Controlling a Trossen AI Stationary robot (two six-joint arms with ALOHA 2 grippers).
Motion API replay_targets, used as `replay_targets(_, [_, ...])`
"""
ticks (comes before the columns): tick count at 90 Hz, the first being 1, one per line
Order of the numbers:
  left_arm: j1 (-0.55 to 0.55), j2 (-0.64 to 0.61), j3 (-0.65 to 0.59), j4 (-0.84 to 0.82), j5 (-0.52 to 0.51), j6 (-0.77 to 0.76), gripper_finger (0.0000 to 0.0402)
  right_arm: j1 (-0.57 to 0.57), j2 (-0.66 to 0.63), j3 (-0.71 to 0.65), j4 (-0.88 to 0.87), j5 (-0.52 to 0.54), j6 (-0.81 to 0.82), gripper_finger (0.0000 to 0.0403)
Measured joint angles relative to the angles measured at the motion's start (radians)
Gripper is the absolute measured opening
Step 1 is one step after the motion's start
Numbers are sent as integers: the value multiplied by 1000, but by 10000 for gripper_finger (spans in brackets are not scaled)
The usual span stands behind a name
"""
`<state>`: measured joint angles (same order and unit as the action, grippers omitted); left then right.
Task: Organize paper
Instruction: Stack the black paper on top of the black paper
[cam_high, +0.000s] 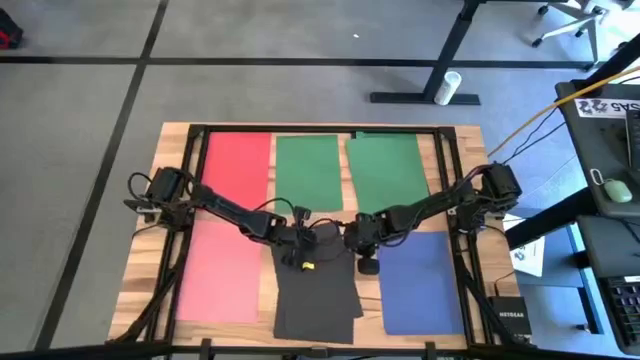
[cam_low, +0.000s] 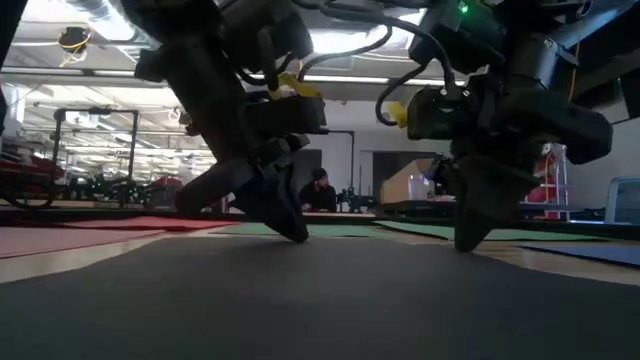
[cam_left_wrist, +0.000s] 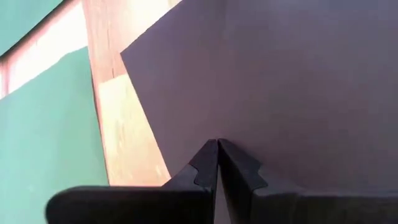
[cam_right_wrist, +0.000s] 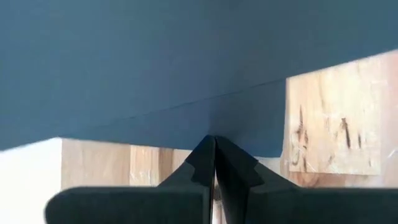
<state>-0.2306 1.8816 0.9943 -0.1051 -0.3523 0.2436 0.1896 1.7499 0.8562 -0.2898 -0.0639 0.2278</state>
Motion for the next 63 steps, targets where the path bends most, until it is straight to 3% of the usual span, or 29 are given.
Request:
replay_targets(28, [-19, -11, 0, -1, -3, 26, 0, -33, 0, 0, 9, 42, -5, 0])
replay_targets(63, [-30, -133, 39, -61, -55, 26, 0, -34, 0, 1, 7, 46, 0, 0])
